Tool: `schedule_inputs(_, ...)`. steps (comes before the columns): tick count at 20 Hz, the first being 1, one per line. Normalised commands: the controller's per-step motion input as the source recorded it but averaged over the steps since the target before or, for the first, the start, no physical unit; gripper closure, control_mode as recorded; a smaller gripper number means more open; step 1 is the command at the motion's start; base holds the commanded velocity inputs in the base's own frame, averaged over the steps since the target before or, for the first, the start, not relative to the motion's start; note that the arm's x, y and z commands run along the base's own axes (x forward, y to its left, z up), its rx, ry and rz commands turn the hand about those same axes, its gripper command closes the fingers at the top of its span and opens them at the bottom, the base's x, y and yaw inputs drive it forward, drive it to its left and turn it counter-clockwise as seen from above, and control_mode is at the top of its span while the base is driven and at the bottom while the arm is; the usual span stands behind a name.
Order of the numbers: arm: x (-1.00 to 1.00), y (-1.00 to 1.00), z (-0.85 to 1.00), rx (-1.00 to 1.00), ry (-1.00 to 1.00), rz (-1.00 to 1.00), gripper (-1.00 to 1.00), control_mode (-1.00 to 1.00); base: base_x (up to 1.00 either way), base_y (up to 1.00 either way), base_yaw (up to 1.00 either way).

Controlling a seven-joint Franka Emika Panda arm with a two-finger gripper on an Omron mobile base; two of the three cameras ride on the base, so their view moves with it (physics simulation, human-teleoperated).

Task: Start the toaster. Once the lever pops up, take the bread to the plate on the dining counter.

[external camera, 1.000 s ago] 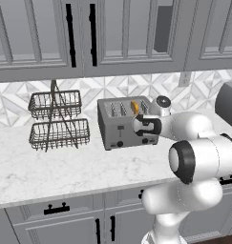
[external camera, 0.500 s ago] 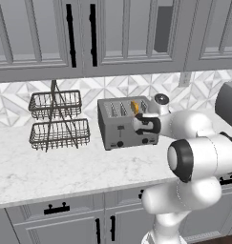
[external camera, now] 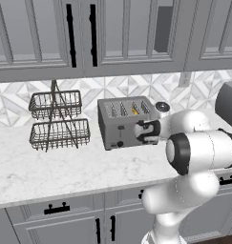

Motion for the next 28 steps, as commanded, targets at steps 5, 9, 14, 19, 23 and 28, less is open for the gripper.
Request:
schedule_inputs(5,-0.08,-0.16,-0.84,0.0,0.0,0.0,1.0,-1.0,0.0,0.0,0.0)
schedule_inputs(9,-0.1,-0.1,-0.35,0.0,0.0,0.0,1.0,-1.0,0.0,0.0,0.0)
schedule_inputs(14,-0.44,-0.06,0.24,0.03,-0.09,0.0,1.0,-1.0,0.0,0.0,0.0)
schedule_inputs(19,-0.38,0.0,0.92,0.06,-0.09,0.0,1.0,-1.0,0.0,0.0,0.0)
schedule_inputs(23,-0.21,0.0,0.93,0.01,-0.02,0.0,1.0,-1.0,0.0,0.0,0.0)
schedule_inputs(28,-0.02,0.0,0.92,0.0,0.0,0.0,1.0,-1.0,0.0,0.0,0.0)
